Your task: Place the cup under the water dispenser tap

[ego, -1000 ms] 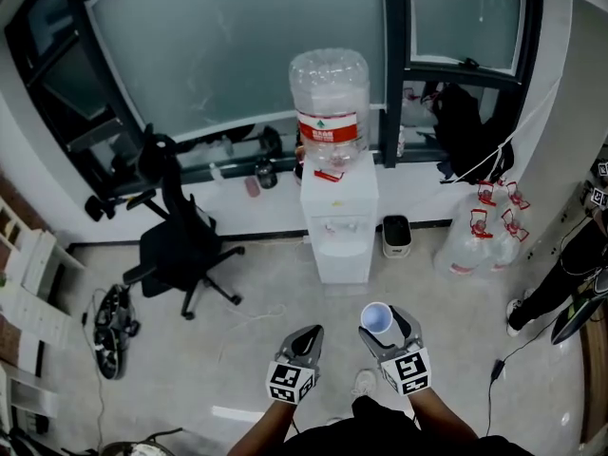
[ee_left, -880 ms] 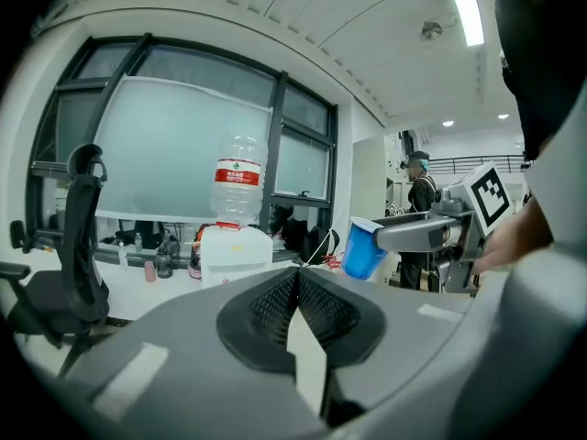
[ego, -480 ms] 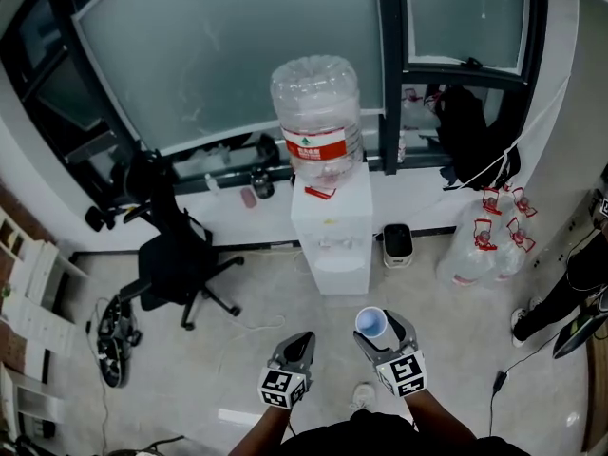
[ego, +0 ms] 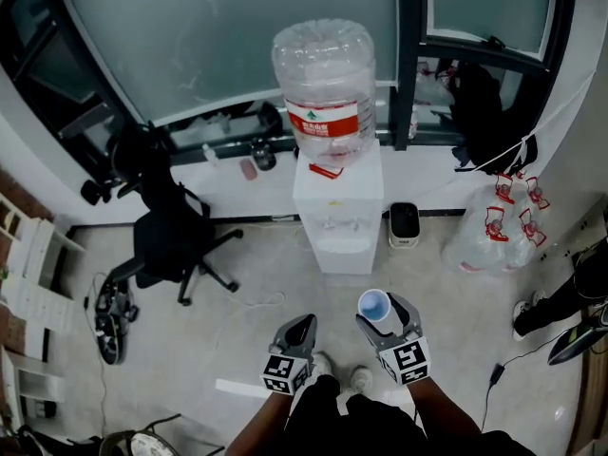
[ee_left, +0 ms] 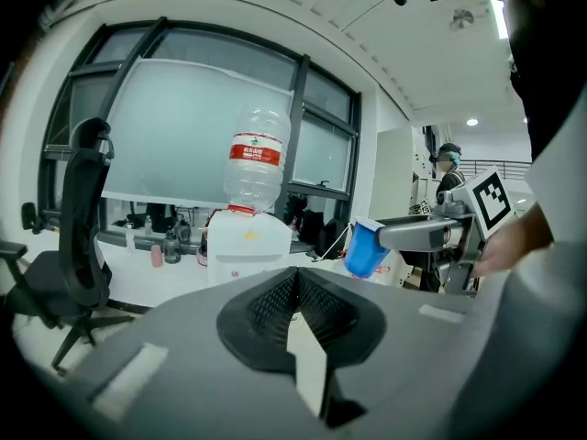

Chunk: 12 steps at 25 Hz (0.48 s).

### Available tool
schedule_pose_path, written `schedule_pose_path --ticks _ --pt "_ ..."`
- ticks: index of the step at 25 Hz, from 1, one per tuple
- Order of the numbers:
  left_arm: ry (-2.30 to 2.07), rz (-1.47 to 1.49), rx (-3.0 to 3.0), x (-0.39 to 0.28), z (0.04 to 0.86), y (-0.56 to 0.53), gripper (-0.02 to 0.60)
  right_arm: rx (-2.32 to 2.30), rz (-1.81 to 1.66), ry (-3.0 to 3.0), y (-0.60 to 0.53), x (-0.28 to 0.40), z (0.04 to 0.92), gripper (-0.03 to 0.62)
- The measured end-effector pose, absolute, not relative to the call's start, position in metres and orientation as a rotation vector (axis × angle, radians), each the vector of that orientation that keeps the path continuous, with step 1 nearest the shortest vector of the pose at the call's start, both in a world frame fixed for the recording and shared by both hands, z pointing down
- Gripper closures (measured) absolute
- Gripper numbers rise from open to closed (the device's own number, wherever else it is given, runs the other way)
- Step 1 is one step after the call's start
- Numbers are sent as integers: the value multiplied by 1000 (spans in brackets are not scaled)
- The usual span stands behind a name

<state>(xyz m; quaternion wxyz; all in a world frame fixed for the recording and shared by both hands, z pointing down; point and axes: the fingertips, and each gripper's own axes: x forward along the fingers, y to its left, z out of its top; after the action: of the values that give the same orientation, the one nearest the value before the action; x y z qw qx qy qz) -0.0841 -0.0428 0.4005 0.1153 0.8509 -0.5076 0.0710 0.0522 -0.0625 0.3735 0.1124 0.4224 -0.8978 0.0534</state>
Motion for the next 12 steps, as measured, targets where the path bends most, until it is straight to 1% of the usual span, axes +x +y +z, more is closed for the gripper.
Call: schedule_pose_path --ticks 5,12 --pt "-1437 231 2498 -84 418 -56 565 1241 172 -2598 -78 38 394 253" --pt "-1429 285 2462 -99 460 -104 565 1277 214 -2522 -117 27 428 252"
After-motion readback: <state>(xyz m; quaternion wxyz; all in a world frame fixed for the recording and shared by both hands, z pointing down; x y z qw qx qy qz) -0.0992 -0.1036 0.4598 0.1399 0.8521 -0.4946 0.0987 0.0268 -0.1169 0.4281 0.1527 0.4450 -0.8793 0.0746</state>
